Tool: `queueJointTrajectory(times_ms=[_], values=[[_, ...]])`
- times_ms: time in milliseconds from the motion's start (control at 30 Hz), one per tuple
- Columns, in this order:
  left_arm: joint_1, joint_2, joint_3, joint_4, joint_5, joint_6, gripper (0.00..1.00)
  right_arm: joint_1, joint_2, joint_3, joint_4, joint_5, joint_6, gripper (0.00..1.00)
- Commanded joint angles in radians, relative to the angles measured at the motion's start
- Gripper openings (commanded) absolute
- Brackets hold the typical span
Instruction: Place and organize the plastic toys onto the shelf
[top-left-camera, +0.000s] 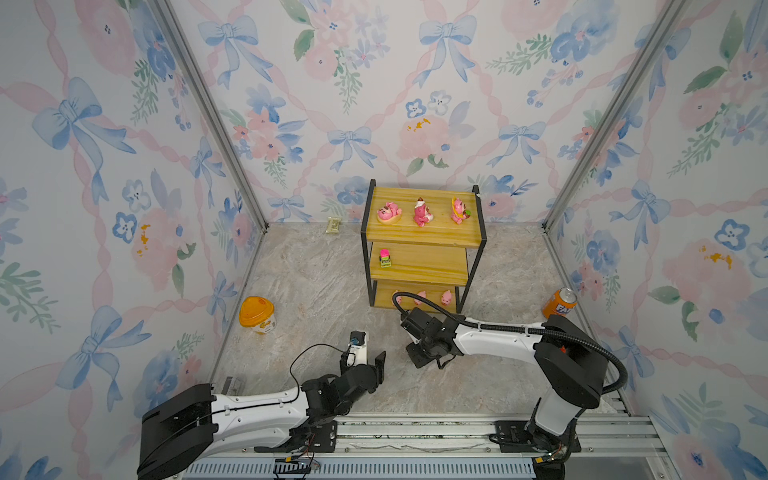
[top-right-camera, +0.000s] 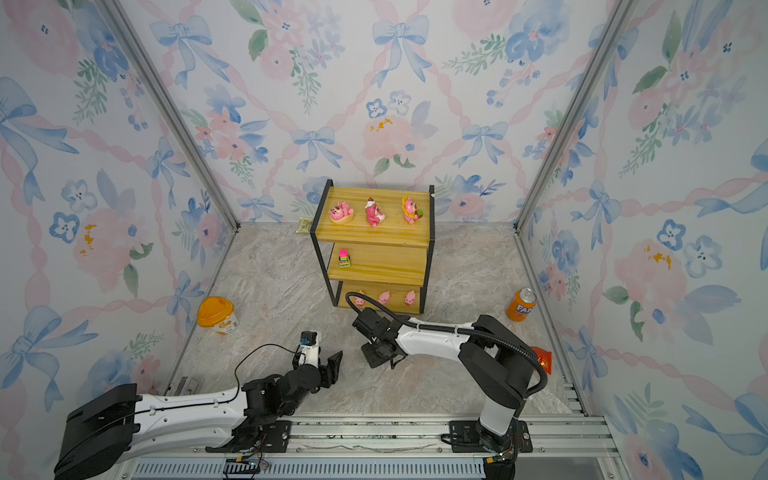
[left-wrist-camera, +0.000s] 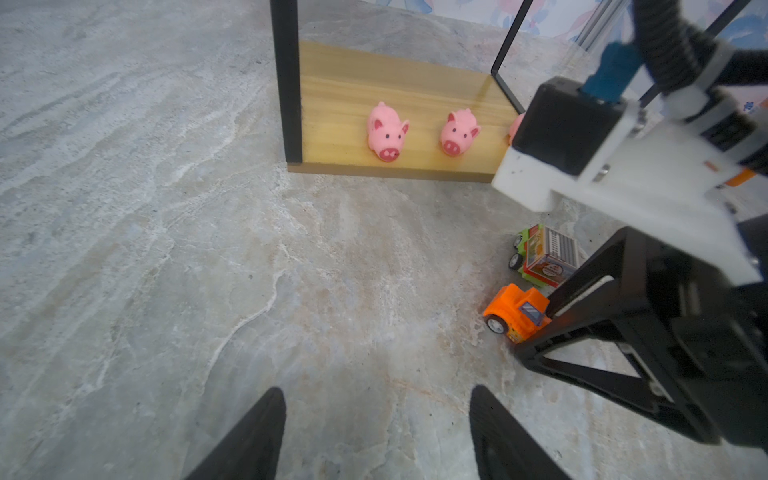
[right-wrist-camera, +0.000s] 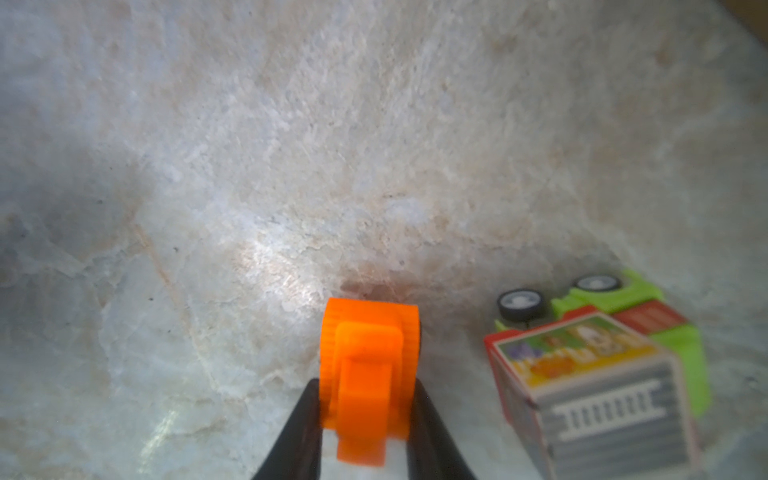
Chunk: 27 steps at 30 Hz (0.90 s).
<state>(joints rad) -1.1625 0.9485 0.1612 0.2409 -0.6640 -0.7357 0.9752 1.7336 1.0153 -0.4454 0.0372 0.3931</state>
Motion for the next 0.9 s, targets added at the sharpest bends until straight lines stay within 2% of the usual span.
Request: queueJointTrajectory(times_ms=[0,467,867], values=[[0.007,-0.004,0.008,0.015,0.006,0.01,0.71,-0.001,-0.059,0.036,-0.047,-0.003,-0.023,0.31],[0.006,-0.006,0.004,0.024,0.012,0.009,0.71,-0.02,-0.22,0.163,-0.181,0.038,-0.083,0.31],[0.006,-0.012,-0.003,0.029,0.006,0.013,0.71,-0.057,-0.232,0.156,-0.177,0.004,-0.092,0.32]])
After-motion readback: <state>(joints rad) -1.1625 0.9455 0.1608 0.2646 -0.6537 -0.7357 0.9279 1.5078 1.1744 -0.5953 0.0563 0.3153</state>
